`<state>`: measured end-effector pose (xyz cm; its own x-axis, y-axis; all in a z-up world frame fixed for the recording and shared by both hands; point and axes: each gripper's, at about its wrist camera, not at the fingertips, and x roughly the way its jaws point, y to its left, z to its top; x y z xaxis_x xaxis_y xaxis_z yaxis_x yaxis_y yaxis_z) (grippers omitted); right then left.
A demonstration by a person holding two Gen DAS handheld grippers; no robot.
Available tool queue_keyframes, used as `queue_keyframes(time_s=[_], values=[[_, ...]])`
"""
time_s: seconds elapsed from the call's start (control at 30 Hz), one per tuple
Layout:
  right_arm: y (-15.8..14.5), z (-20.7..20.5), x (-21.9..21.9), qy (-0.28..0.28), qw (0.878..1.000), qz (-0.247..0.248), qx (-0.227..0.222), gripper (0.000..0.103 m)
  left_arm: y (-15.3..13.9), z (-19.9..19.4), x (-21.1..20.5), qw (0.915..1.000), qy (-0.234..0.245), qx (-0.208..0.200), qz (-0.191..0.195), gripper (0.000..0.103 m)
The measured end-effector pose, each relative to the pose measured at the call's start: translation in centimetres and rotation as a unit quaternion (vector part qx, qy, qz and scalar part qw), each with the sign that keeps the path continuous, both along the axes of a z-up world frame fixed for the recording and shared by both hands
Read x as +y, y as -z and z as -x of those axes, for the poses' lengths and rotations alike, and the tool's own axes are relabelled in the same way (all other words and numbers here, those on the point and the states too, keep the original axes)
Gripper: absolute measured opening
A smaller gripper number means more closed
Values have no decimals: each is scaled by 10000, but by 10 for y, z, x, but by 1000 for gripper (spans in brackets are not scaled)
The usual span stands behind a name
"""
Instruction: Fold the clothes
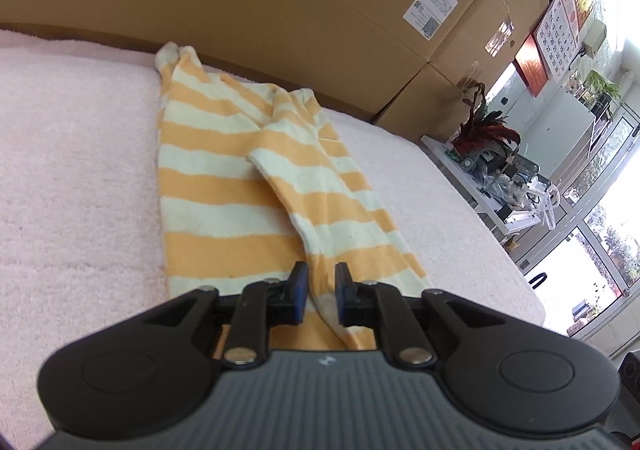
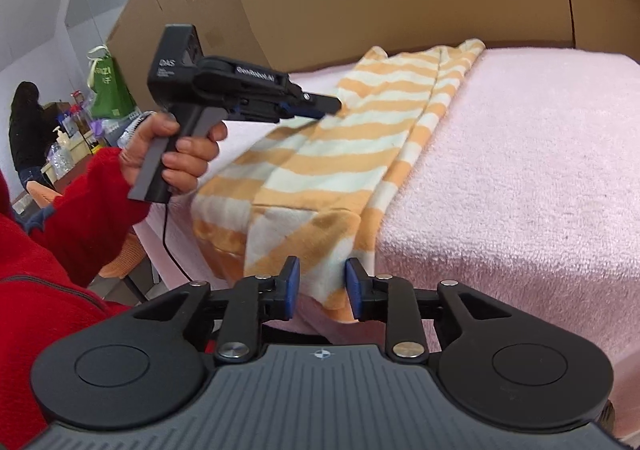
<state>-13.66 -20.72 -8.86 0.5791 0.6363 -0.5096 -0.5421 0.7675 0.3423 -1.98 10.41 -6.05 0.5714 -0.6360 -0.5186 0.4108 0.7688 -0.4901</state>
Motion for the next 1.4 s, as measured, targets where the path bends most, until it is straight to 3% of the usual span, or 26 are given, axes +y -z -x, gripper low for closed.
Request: queue_keyframes(time_s=[0.07,0.1,0.27,0.37,0.53,0.67,0.8,0.87,0.97,1.07,1.17,1.23,1.3,1.33,1.4], values=[[2,-4,-1,45,9999,64,112,17,0,1,-3,9999,8,-66,-80,0],[2,-5,-2,32,9998,73,158,5,0,3,-4,9999,17,-111,-103,0],[-4,2,-8,-305,9995,-102,26,4,-6,12,-5,9993,133,-326,-148,0],[4,-2,-5,-342,9993,54,163,4,3,8,-3,9996,59,-184,-198,0],[4,-5,-7,-408,9990,103,154,4,0,13,3,9994,79,-255,-215,0],[7,-10,-9,-439,9975,451,319,5,-6,15,10,9989,6,-340,-312,0],[-17,-8,-25,-650,9960,610,60,10,-27,24,14,9889,-188,-945,-1134,0],[-36,-11,-40,-520,9980,298,-189,10,-36,24,17,9891,-128,-1041,-1034,0],[-58,-30,-51,-169,9978,-480,-429,11,-41,17,7,9931,122,-1019,-566,0],[-59,-63,-37,130,9951,-968,-152,12,-31,12,-25,9946,554,-808,-344,0],[-49,-101,-19,254,9941,-1004,314,14,-11,12,-49,9941,812,-549,-471,1],[-43,-120,-10,303,9949,-723,634,14,-2,14,-54,9938,891,-462,-486,1],[-45,-136,-5,359,9954,-452,762,14,0,17,-51,9939,917,-473,-392,17],[-50,-145,-4,373,9956,-465,718,14,1,16,-50,9941,923,-448,-347,31],[-62,-166,-2,455,9954,-536,647,17,2,16,-50,9940,941,-452,-320,29]])
